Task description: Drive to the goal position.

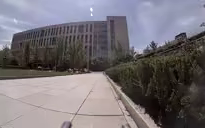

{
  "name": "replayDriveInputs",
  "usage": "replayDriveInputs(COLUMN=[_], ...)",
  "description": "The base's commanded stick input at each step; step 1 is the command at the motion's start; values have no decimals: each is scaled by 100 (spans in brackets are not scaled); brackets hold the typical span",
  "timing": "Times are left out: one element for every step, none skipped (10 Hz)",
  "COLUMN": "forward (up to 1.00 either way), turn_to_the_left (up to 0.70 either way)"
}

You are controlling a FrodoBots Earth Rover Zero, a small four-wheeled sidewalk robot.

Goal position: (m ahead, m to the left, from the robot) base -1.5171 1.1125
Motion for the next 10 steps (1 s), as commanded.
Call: replayDriveInputs(forward=[4,1,2,4,3,1,4,4,1,2], turn_to_the_left=[0,0,0,0,0,0,0,0,0,0])
